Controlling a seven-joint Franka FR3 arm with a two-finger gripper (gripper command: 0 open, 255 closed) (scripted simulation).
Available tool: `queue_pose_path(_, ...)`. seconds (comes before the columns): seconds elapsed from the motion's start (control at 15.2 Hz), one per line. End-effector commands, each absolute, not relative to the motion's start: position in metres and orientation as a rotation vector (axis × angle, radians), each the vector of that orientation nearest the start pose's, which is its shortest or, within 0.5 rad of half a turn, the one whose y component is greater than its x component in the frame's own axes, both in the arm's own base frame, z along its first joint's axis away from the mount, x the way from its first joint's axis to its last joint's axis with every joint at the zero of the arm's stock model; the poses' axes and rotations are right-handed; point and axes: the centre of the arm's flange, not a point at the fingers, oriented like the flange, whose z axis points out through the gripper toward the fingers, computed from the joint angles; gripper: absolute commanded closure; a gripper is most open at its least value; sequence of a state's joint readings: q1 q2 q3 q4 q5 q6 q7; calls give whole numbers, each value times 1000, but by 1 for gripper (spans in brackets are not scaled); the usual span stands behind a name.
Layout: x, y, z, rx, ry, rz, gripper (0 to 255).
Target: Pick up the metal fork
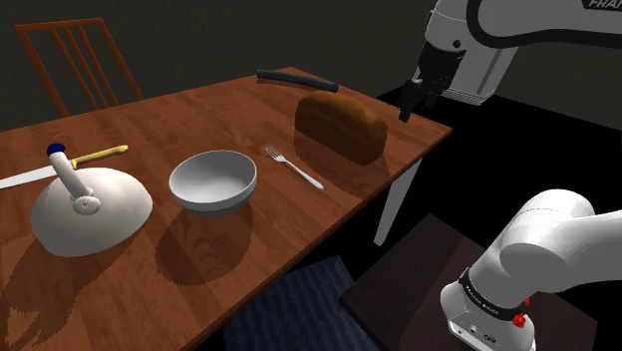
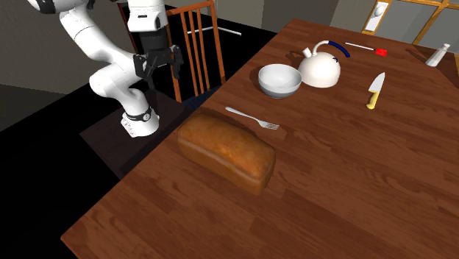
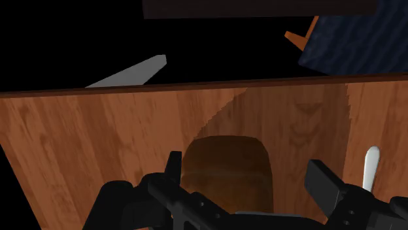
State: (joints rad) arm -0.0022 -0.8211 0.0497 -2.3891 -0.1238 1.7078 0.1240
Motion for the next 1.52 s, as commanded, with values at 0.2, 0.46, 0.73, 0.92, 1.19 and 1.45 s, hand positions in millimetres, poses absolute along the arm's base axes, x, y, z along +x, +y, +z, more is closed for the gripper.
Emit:
queue_pose_path(0.2,340,28,582,-3262,146,-234,0)
queue_pose_path(0.46,378,54,560,-3241,162,-215,0)
queue_pose_path(0.73,417,80,538,-3220,178,-196,0)
queue_pose_path(0.92,446,100,521,-3203,189,-182,0)
queue_pose_path(1.19,485,127,500,-3182,205,-163,0)
queue_pose_path(1.45,524,154,478,-3160,220,-145,0)
